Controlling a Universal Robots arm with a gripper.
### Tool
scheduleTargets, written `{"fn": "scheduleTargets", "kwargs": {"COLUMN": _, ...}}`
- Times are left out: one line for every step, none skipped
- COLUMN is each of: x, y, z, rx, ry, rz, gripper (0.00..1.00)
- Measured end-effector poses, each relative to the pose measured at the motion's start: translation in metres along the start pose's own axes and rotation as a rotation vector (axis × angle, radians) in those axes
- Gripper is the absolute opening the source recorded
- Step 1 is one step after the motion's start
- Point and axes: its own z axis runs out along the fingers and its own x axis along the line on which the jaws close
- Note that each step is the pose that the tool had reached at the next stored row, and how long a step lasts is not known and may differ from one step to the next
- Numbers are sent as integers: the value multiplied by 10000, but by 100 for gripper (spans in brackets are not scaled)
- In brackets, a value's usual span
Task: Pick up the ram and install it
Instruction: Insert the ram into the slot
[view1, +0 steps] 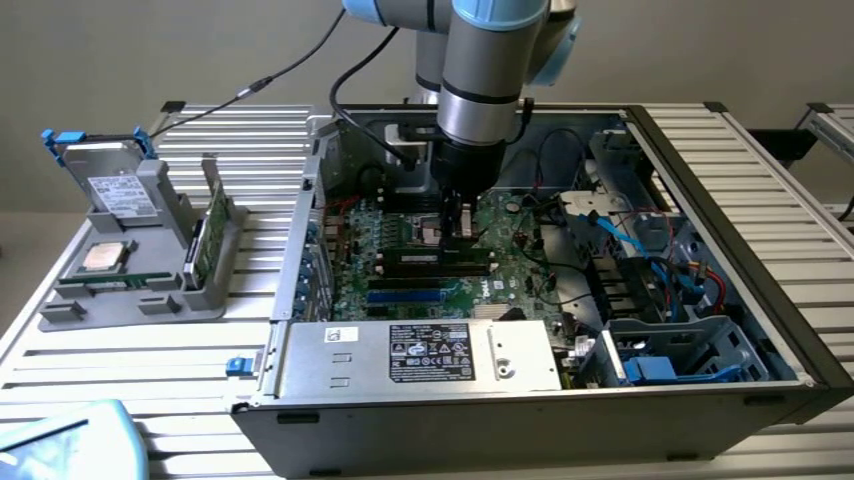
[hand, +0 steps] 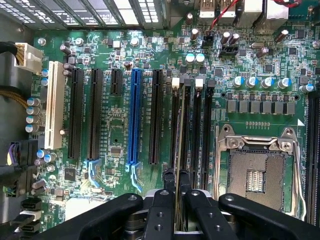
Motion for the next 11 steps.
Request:
{"fn": "scheduleTargets", "kwargs": {"x": 0, "y": 0, "z": 0, "rx": 0, "ry": 12, "rz": 0, "gripper": 14}}
{"fn": "scheduleTargets", "kwargs": {"x": 0, "y": 0, "z": 0, "rx": -1, "ry": 22, "rz": 0, "gripper": 14}}
{"fn": "scheduleTargets", "kwargs": {"x": 0, "y": 0, "z": 0, "rx": -1, "ry": 34, "rz": 1, "gripper": 14}}
{"fn": "scheduleTargets", "kwargs": {"x": 0, "y": 0, "z": 0, "rx": -1, "ry": 47, "rz": 1, "gripper": 14}}
{"fn": "scheduleTargets", "kwargs": {"x": 0, "y": 0, "z": 0, "rx": -1, "ry": 57, "rz": 1, "gripper": 14}}
{"fn": "scheduleTargets", "kwargs": {"x": 0, "y": 0, "z": 0, "rx": -2, "ry": 67, "rz": 0, "gripper": 14}}
{"fn": "scheduleTargets", "kwargs": {"x": 0, "y": 0, "z": 0, "rx": -2, "ry": 76, "rz": -1, "gripper": 14}}
{"fn": "scheduleTargets", "kwargs": {"x": 1, "y": 0, "z": 0, "rx": -2, "ry": 84, "rz": -2, "gripper": 14}}
{"fn": "scheduleTargets", "kwargs": {"x": 1, "y": 0, "z": 0, "rx": -2, "ry": 92, "rz": -3, "gripper": 14}}
{"fn": "scheduleTargets", "kwargs": {"x": 1, "y": 0, "z": 0, "rx": -2, "ry": 101, "rz": -4, "gripper": 14}}
{"fn": "scheduleTargets", "kwargs": {"x": 1, "y": 0, "z": 0, "rx": -3, "ry": 110, "rz": -6, "gripper": 14}}
